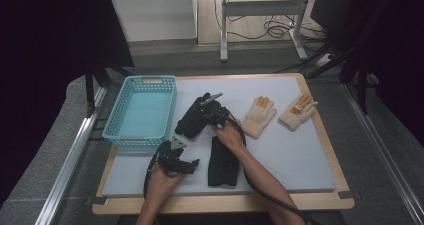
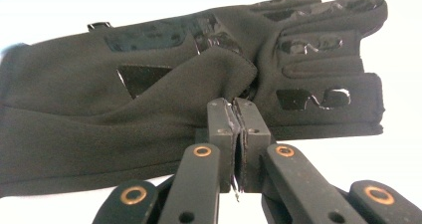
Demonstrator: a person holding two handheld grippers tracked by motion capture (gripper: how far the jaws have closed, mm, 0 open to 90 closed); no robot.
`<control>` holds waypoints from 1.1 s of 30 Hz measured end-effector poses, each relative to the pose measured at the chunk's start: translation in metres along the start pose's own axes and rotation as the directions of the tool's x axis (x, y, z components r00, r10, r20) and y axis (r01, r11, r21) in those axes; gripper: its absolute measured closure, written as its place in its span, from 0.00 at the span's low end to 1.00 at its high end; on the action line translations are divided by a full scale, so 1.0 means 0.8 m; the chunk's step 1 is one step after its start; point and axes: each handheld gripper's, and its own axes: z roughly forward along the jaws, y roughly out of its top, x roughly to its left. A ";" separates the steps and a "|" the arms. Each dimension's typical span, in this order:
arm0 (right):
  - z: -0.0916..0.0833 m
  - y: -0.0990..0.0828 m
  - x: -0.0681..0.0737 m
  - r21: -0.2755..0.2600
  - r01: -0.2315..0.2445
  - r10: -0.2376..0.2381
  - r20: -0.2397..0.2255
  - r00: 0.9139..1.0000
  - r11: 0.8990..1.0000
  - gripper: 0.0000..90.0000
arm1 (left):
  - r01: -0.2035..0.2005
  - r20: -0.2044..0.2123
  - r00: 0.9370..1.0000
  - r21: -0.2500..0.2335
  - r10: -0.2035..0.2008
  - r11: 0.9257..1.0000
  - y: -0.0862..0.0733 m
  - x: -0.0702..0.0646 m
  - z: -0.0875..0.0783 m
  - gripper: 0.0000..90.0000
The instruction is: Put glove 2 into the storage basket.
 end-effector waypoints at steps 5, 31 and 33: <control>-0.029 0.005 -0.004 -0.053 -0.002 0.000 -0.048 0.999 0.999 0.96 | -0.003 -0.001 1.000 0.003 0.003 1.000 0.000 0.000 0.000 0.04; -0.244 -0.048 -0.023 -0.097 0.048 -0.054 -0.066 0.996 0.994 0.96 | 0.001 -0.001 1.000 -0.003 -0.001 1.000 0.000 0.000 0.000 0.04; -0.247 -0.053 -0.025 -0.082 0.050 -0.056 -0.067 0.996 0.995 0.96 | 0.002 -0.001 1.000 -0.003 -0.002 1.000 0.000 0.000 0.000 0.04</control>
